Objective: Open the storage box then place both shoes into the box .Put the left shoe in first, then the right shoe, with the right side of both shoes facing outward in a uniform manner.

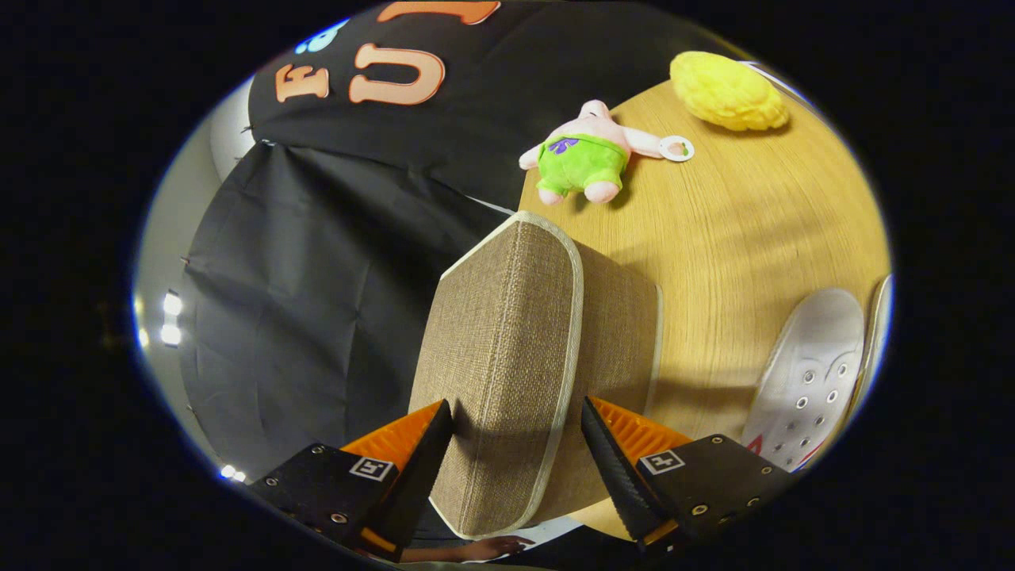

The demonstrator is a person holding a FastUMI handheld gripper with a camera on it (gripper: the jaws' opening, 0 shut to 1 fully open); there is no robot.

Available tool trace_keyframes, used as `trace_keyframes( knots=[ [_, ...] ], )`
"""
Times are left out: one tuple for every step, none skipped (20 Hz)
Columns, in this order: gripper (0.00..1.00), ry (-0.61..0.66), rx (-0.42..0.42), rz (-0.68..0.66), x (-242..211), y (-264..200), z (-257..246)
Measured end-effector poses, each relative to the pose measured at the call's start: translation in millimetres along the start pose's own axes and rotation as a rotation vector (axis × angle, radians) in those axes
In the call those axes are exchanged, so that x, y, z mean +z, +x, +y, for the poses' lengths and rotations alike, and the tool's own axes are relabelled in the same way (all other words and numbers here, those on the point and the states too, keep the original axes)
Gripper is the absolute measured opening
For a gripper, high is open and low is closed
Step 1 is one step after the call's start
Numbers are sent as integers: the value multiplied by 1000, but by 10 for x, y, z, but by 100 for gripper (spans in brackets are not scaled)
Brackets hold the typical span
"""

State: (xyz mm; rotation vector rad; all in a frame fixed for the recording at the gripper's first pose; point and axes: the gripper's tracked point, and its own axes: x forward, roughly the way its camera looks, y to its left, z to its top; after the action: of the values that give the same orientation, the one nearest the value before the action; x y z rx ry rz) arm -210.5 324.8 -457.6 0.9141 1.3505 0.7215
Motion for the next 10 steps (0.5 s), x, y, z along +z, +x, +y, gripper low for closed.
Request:
trace_keyframes(
  knots=[
    [97, 16, 16, 2, -2, 15, 25],
    [97, 23, 17, 4, -5, 7, 25],
    [94, 32, 14, 9, 6, -10, 21],
    [93, 43, 24, 26, -13, -44, 71],
    [89, 51, 34, 26, 8, -57, 93],
    [87, 54, 35, 23, 27, -58, 78],
    [86, 54, 37, 18, 51, -77, 64],
    [85, 57, 40, 10, 90, -108, 61],
    [84, 53, 50, 3, 123, -196, 119],
    [82, 46, 59, -6, 151, -281, 142]
  ],
)
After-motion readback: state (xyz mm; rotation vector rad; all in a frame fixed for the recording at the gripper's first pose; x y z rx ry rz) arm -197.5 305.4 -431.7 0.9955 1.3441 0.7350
